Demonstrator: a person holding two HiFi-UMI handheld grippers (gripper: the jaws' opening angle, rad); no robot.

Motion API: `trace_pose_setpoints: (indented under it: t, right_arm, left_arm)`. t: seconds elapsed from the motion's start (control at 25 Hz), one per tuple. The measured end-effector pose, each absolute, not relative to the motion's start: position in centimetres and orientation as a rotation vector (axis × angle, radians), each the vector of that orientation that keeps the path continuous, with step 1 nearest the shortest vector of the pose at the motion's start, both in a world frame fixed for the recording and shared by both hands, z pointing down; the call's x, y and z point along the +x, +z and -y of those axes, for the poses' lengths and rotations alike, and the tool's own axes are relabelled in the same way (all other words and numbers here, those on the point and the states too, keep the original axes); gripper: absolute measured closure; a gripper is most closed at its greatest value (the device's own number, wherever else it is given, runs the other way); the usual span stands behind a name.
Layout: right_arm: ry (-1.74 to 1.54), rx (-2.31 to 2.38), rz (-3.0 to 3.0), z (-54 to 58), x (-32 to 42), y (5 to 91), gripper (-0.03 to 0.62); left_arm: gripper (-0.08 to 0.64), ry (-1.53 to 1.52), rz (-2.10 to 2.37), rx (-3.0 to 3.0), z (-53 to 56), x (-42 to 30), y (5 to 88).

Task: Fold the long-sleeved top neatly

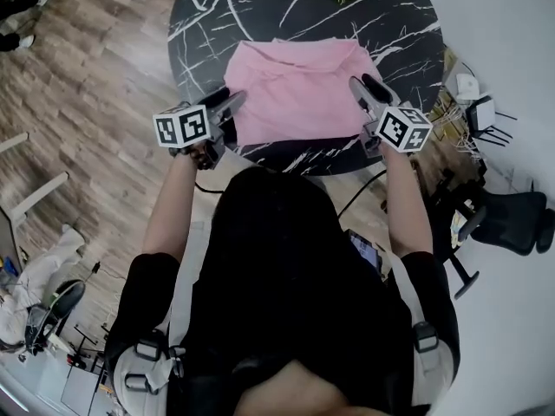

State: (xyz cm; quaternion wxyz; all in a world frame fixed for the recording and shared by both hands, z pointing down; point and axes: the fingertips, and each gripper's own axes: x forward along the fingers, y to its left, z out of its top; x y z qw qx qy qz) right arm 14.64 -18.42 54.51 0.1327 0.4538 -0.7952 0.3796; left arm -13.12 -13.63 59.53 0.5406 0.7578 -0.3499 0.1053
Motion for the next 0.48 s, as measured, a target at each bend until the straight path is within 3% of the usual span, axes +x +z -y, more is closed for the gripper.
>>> trace_pose_setpoints:
  t: [0.48]
  right_arm:
    - [0.979, 1.175, 2.298, 10.9, 10.8, 56.1, 0.419]
  left_arm:
    - [0.316, 0.311, 0.84, 1.691, 4.6, -12.2, 62.1]
